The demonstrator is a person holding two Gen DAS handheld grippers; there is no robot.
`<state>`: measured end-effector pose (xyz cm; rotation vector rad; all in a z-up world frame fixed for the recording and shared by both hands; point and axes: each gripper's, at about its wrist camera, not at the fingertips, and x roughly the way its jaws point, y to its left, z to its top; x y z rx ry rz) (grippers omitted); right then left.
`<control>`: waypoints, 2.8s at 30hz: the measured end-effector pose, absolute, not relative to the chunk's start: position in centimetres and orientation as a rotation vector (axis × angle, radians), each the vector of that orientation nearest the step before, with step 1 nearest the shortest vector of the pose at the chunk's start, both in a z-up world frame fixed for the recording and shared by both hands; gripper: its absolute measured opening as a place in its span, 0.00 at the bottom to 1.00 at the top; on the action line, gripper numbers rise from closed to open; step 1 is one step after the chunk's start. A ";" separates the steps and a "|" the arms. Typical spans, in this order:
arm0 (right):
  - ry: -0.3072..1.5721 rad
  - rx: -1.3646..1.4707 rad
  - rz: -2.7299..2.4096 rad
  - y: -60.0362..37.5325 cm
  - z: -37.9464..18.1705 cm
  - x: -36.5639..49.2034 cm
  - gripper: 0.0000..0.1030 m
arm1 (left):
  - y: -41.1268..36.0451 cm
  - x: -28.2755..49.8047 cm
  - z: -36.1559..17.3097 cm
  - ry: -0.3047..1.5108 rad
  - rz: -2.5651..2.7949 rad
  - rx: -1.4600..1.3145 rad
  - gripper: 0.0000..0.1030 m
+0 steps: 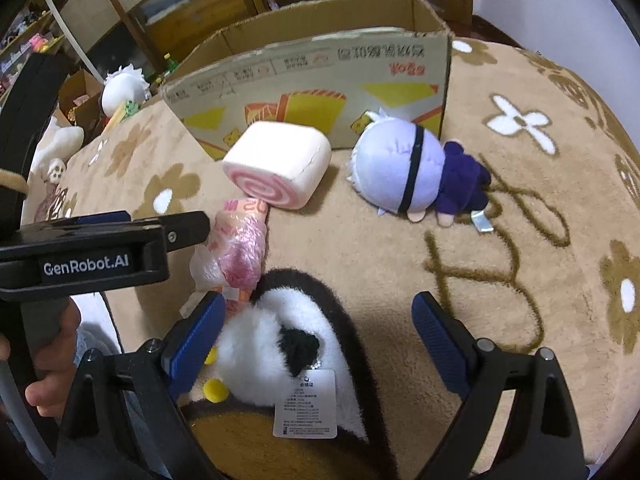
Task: Organize soft objects
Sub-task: 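Reach the left tool to the pink wrapped roll while the right tool reaches the black-white plush, then grasp the pink roll with the left tool while the right tool grasps the black-white plush, lifting both, then lower the pink roll into the box with the left tool while the right tool drops the black-white plush in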
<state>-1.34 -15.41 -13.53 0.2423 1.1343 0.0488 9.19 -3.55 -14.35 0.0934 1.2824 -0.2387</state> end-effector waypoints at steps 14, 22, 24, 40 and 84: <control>1.319 0.183 0.118 -12.6 -17.2 -0.7 0.62 | -5.5 10.0 -18.1 1.373 -0.241 0.165 0.90; 1.350 0.166 0.147 -11.8 -17.7 -0.8 0.43 | -6.0 10.6 -19.5 1.427 -0.280 0.114 0.64; 1.351 0.182 0.150 -12.1 -17.8 -0.7 0.41 | -6.0 10.7 -19.7 1.442 -0.297 0.088 0.57; 1.211 0.252 0.067 -16.0 -15.6 0.0 0.35 | -5.6 8.9 -17.2 1.380 -0.297 0.073 0.21; 0.497 0.094 -0.012 -18.6 4.3 4.9 0.35 | -7.2 11.1 2.2 0.553 -0.184 0.234 0.17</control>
